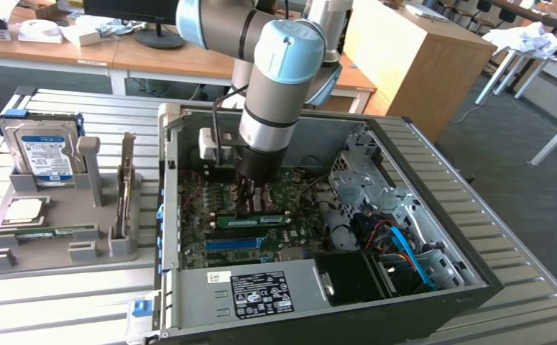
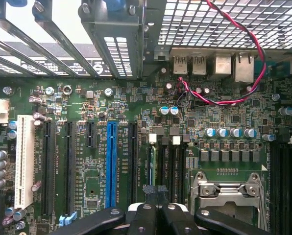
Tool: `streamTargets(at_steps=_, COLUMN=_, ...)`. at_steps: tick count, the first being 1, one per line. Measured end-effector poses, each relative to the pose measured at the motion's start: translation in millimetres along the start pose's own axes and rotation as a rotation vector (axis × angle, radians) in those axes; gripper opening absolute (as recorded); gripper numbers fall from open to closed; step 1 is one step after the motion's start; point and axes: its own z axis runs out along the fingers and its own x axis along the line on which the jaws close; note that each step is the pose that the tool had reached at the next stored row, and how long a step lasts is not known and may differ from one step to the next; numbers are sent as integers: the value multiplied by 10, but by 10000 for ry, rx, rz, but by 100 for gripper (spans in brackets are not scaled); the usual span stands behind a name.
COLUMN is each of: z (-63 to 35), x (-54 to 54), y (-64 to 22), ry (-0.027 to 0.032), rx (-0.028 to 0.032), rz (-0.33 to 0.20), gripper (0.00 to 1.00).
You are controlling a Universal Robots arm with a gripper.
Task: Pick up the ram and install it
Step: 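Press down the ram until it locks into place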
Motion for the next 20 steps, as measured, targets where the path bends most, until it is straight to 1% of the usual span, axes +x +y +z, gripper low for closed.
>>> streamTargets(at_steps=10, z=9, x=0, y=0, ry=-1, rx=1, rz=0, gripper=10)
streamTargets(at_steps=12, z=15, x=0, y=0, ry=-13, rx=12, rz=0, gripper=10)
streamTargets(at_steps=20, z=24, x=2, y=0, ry=-14, rx=16, rz=-1, gripper=10)
